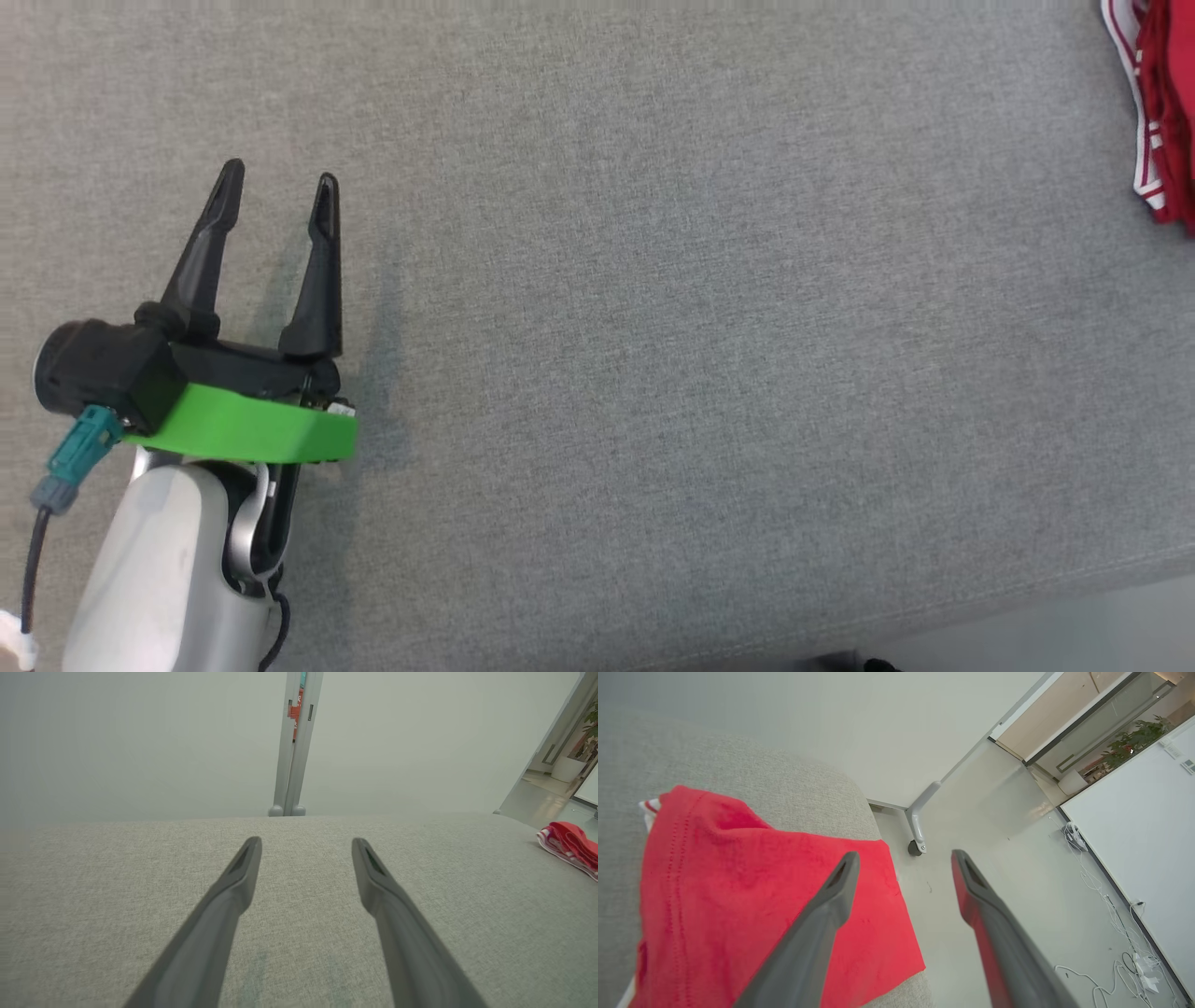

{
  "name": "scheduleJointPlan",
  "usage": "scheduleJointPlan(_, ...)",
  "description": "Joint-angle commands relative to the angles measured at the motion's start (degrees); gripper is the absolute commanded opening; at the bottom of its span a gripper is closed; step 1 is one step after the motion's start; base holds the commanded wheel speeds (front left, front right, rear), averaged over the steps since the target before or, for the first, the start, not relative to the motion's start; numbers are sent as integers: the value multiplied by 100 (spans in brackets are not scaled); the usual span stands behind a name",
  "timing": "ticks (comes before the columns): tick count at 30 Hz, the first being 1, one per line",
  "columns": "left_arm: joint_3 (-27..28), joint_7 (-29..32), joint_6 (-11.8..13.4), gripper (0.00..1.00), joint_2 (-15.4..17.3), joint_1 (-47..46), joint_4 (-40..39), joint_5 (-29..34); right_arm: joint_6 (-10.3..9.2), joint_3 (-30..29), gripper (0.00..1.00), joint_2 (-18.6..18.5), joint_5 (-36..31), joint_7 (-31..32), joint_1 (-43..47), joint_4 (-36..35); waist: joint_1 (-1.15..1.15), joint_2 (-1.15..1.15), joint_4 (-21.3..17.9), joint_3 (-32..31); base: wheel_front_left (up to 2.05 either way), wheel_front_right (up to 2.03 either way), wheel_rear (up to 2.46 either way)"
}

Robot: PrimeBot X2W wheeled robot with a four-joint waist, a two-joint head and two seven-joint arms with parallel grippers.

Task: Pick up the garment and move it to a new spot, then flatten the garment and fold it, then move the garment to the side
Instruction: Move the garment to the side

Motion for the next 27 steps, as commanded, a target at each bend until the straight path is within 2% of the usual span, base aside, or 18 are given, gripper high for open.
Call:
scheduleJointPlan(1,9,-53,22,100,-28,105,80,-55,-13,47,100,91,99,-104,117,48,0,0,110,-443,0,0,0)
scheduleJointPlan(9,42,-191,63,100,-186,469,577,-174,-13,521,100,693,731,-737,766,-340,0,0,356,-1345,0,0,0)
scheduleJointPlan(15,121,-248,103,100,-289,716,994,-214,-13,959,100,1171,1444,-980,1622,-1137,0,0,547,-1898,0,0,0)
scheduleJointPlan(21,272,-292,111,100,-417,963,1296,-296,-12,1247,100,1617,1855,-935,2568,-2092,0,0,642,-2321,0,0,0)
scheduleJointPlan(27,505,-289,105,100,-512,1252,1366,-281,-12,1464,100,1947,2047,-693,3280,-2731,0,0,625,-2627,0,0,0)
